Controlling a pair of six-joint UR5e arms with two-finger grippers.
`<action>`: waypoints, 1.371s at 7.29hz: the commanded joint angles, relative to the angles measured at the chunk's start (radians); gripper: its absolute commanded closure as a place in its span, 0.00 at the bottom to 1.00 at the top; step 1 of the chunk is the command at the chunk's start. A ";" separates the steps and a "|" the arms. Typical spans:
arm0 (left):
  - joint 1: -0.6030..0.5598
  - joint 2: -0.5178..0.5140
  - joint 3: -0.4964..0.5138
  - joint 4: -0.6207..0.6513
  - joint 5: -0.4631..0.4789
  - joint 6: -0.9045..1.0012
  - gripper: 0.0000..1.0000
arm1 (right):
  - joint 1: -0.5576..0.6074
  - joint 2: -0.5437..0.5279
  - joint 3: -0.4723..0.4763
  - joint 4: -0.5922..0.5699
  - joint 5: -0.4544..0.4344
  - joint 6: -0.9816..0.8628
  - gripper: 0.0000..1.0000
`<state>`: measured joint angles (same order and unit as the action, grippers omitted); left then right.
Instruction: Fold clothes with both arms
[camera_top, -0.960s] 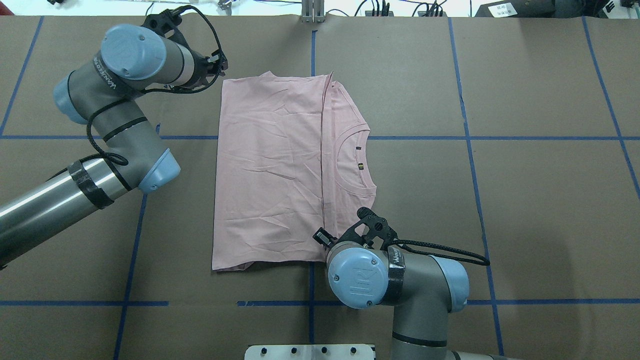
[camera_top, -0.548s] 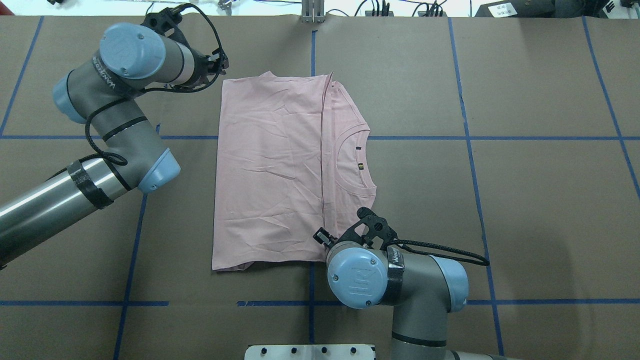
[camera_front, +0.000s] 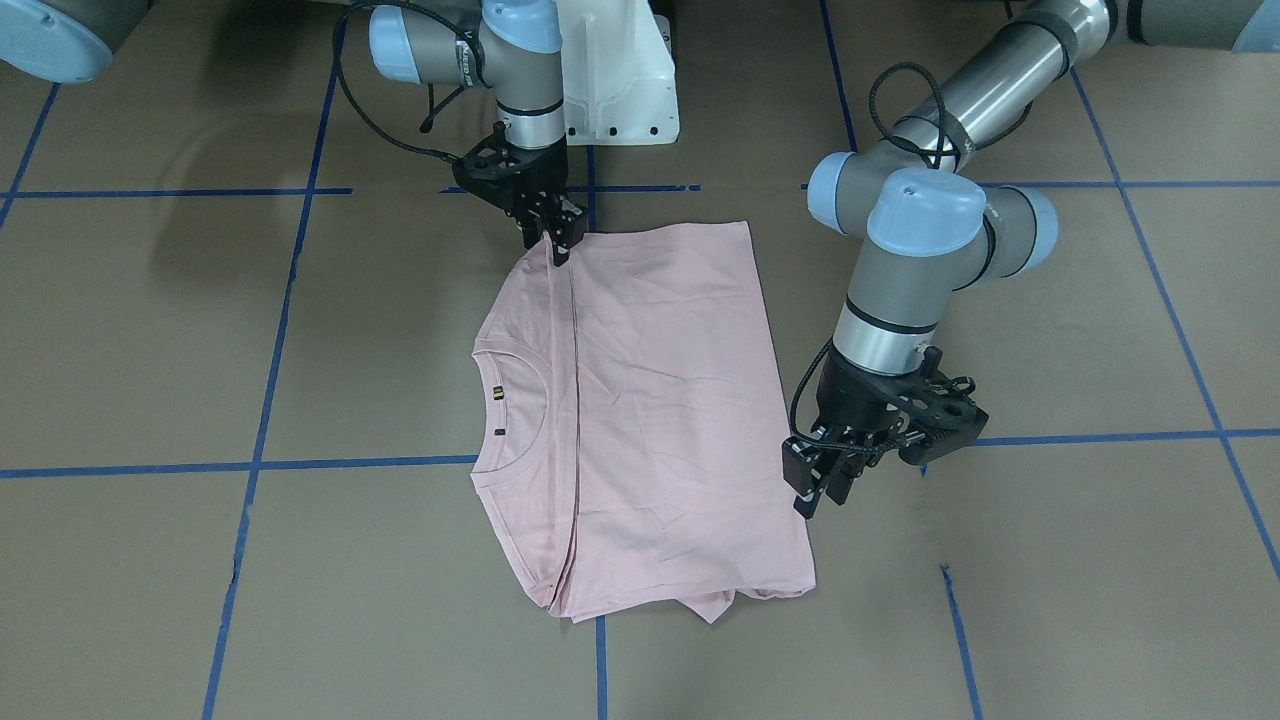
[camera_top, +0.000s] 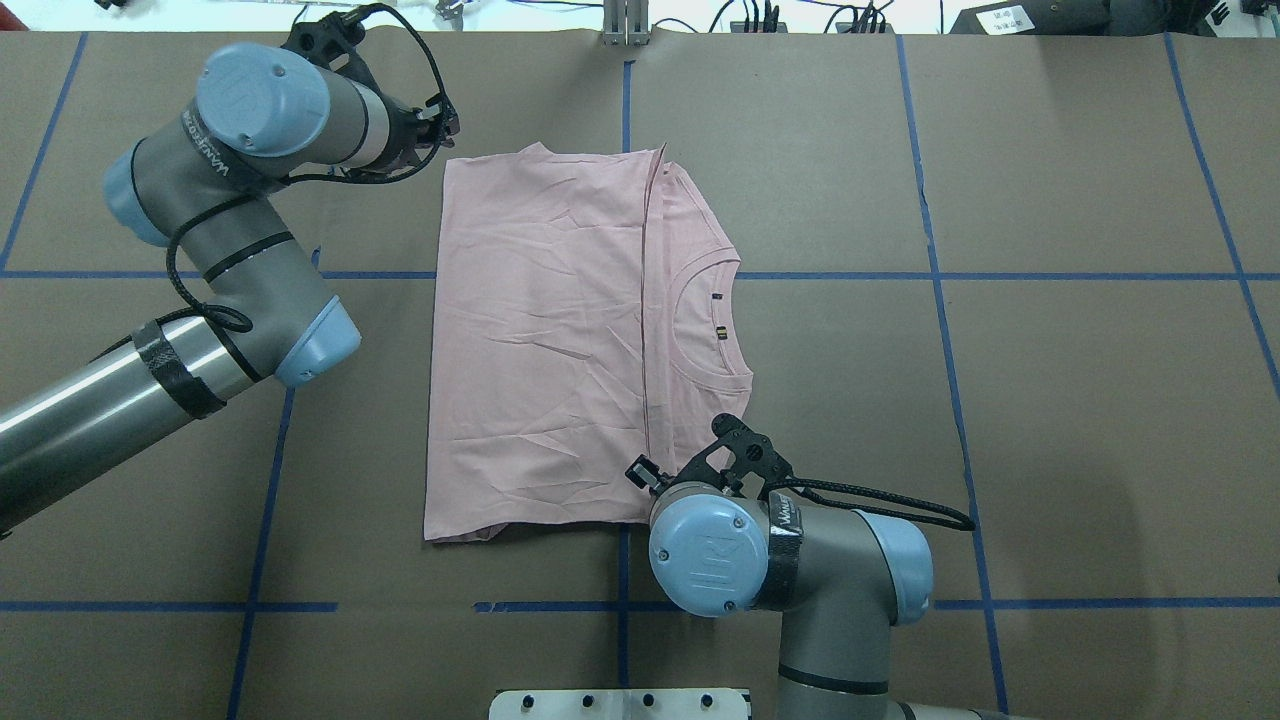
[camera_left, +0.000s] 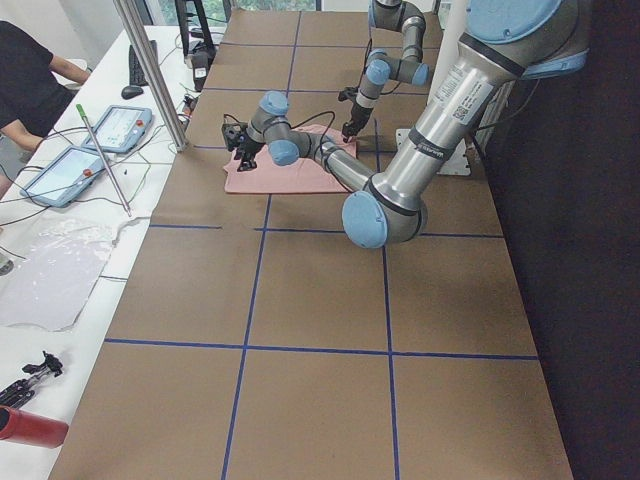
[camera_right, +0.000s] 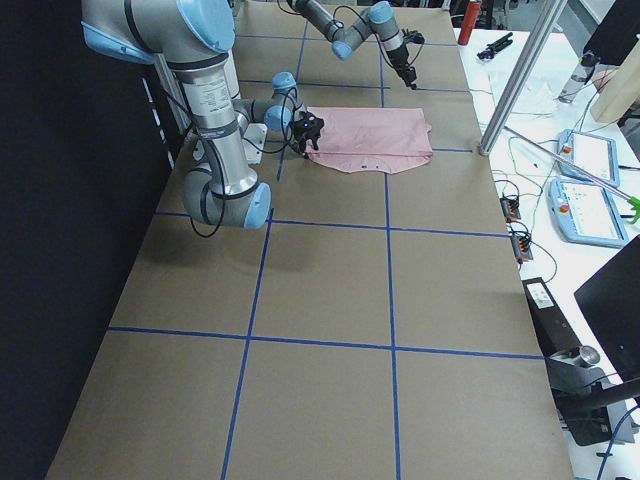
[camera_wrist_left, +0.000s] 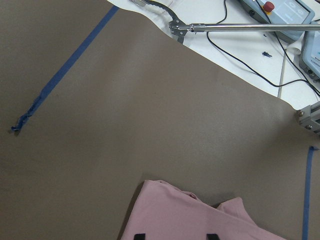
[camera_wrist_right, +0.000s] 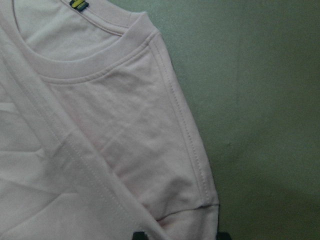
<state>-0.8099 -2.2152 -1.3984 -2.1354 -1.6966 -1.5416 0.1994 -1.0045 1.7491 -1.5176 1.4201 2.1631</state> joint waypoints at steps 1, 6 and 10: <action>0.002 0.000 -0.001 0.000 0.000 0.000 0.49 | 0.000 0.004 0.009 -0.019 -0.012 0.000 1.00; 0.002 0.002 -0.001 0.000 0.000 -0.002 0.49 | -0.015 0.004 0.012 -0.024 -0.047 0.000 1.00; 0.003 0.005 -0.011 0.002 0.000 -0.018 0.49 | -0.015 -0.023 0.082 -0.085 -0.043 -0.009 1.00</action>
<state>-0.8074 -2.2112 -1.4064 -2.1349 -1.6966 -1.5539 0.1842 -1.0159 1.8102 -1.5890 1.3760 2.1550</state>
